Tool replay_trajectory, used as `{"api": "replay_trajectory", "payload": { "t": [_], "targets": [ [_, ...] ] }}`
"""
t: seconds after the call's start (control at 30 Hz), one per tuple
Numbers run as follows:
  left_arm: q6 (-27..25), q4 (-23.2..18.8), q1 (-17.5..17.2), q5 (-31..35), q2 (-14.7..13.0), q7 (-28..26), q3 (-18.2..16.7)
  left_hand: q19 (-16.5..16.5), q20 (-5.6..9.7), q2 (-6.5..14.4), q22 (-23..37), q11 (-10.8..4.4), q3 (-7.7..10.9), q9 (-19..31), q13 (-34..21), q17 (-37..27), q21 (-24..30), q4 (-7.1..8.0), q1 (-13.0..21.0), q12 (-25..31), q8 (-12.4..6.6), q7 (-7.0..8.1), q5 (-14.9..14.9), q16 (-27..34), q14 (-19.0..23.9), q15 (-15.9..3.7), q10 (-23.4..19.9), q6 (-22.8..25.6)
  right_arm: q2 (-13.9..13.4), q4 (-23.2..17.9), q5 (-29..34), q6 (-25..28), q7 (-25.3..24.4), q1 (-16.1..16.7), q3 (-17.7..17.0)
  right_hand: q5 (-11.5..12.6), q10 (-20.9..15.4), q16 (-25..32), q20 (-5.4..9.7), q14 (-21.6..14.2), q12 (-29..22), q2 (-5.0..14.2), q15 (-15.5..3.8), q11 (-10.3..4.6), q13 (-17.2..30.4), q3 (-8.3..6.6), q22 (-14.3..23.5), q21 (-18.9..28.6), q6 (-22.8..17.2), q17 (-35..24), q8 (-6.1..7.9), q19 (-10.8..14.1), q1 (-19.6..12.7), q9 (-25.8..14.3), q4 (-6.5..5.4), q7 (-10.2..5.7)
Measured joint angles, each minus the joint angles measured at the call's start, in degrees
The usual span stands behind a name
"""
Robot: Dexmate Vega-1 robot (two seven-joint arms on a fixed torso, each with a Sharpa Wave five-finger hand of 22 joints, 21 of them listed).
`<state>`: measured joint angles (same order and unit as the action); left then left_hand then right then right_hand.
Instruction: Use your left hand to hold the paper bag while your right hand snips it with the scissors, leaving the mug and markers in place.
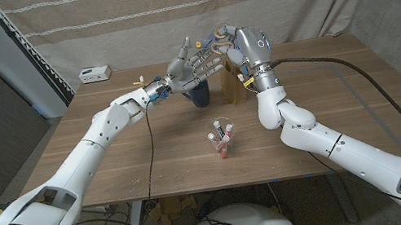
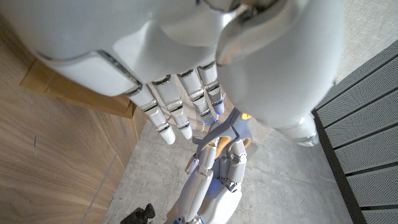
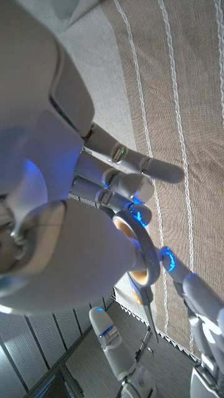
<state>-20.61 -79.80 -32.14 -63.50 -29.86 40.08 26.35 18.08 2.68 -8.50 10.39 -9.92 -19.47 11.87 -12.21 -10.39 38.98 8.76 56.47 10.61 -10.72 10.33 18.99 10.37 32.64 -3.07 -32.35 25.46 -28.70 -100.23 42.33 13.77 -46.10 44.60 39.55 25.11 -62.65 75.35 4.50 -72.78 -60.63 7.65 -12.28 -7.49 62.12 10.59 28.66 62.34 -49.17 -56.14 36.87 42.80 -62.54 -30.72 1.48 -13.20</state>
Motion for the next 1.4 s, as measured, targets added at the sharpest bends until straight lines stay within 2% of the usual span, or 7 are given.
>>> {"api": "replay_trajectory", "payload": {
  "t": [0.2,0.63,0.93,1.0,1.17,1.2,1.4],
  "targets": [
    [0.43,-0.13,0.06,0.61,-0.05,0.61,0.02,2.49,-0.41,0.15,0.16,-0.72,0.0,-0.01,-0.04,-0.16,0.0,0.0,-1.51,1.55,-0.75,-0.94,0.34,0.72,0.85,-0.2,-1.58,0.94,0.16,-0.49,-0.41,0.84,-0.21,0.59,-0.56,0.0,0.0,-0.36,0.0,-0.31,0.0,0.05,-0.31,0.0,0.0,0.07,-0.51,0.44,0.0,0.64,0.03,0.0,-0.06,0.08,0.07,0.0],
    [2.46,-2.16,-1.3,1.66,-0.25,-1.09,-0.61,2.27,-0.19,0.23,0.15,-0.62,0.24,-0.01,-0.03,-0.16,-0.22,-0.23,-2.03,1.25,-1.16,-0.3,0.78,0.73,0.85,-0.2,-1.49,1.57,0.29,-2.12,-1.09,1.67,-2.75,2.34,-1.78,0.0,0.01,-0.8,0.21,-0.41,0.0,0.04,-0.21,-0.01,0.0,0.64,-1.32,1.29,0.0,1.13,0.31,0.42,-0.06,0.75,-0.29,0.0],
    [3.09,-3.56,-1.79,2.54,-0.76,-2.59,-0.62,2.27,-0.2,0.53,0.43,-0.61,0.4,-0.02,-0.04,-0.16,-0.22,-0.4,-2.33,1.25,-1.16,-0.32,1.15,0.72,0.85,-0.2,-1.48,1.59,0.18,-3.82,-3.53,1.15,-3.06,3.81,-3.57,-0.33,-0.02,-1.43,0.2,-1.03,0.0,0.3,-0.21,0.02,0.0,0.82,-2.12,2.16,0.0,2.35,0.57,1.23,0.2,2.61,-0.91,0.0],
    [3.38,-3.88,-1.86,2.83,-0.95,-2.86,-0.61,2.27,-0.2,0.53,0.43,-0.61,0.4,-0.02,-0.04,-0.16,-0.44,-0.39,-2.33,1.25,-1.36,-0.83,1.15,0.72,0.85,-0.2,-1.48,2.1,0.15,-4.28,-4.49,0.85,-2.82,4.24,-4.12,-0.55,-0.23,-1.78,0.2,-1.54,0.0,0.61,-0.29,0.22,0.0,0.84,-2.23,2.19,0.0,2.57,0.59,1.23,0.52,2.94,-1.09,0.0],
    [4.09,-4.51,-2.0,3.58,-1.29,-3.41,-0.46,2.27,-0.2,0.53,0.42,-0.61,0.4,-0.16,-0.04,-0.15,-0.44,-0.39,-2.33,1.26,-1.59,-1.22,1.29,0.72,0.85,-0.2,-1.48,2.5,0.04,-5.4,-6.65,0.05,-2.22,5.24,-5.35,-0.76,-0.43,-2.82,0.51,-1.63,0.0,0.71,-0.21,0.42,0.0,1.08,-2.76,2.49,0.01,3.91,1.98,1.54,1.68,3.75,-1.58,-0.01],
    [4.2,-4.61,-2.02,3.68,-1.34,-3.47,-0.43,2.27,-0.2,0.53,0.42,-0.61,0.42,-0.16,-0.04,-0.15,-0.44,-0.41,-2.33,1.26,-1.59,-1.11,1.41,0.72,0.84,-0.2,-1.48,2.62,0.03,-5.5,-7.01,-0.07,-2.12,5.32,-5.44,-0.76,-0.44,-3.08,0.51,-1.63,0.0,0.81,-0.21,0.42,0.0,1.08,-2.9,2.61,0.01,4.27,2.84,1.54,1.96,3.92,-1.59,-0.02],
    [5.15,-5.21,-2.1,4.6,-1.73,-3.9,-0.17,1.94,-0.52,0.83,0.42,-1.33,0.64,-0.15,-0.04,-0.15,-1.06,-0.63,-2.63,1.51,-1.59,-0.82,1.45,0.72,0.84,-0.2,-2.45,3.51,-0.27,-7.31,-9.33,-0.54,-0.87,6.79,-6.97,-0.98,-0.75,-3.75,0.51,-1.63,0.0,0.94,-0.21,0.72,0.0,1.05,-3.44,2.61,-0.29,5.97,3.24,1.54,2.24,4.68,-1.63,-0.32]
  ]
}}
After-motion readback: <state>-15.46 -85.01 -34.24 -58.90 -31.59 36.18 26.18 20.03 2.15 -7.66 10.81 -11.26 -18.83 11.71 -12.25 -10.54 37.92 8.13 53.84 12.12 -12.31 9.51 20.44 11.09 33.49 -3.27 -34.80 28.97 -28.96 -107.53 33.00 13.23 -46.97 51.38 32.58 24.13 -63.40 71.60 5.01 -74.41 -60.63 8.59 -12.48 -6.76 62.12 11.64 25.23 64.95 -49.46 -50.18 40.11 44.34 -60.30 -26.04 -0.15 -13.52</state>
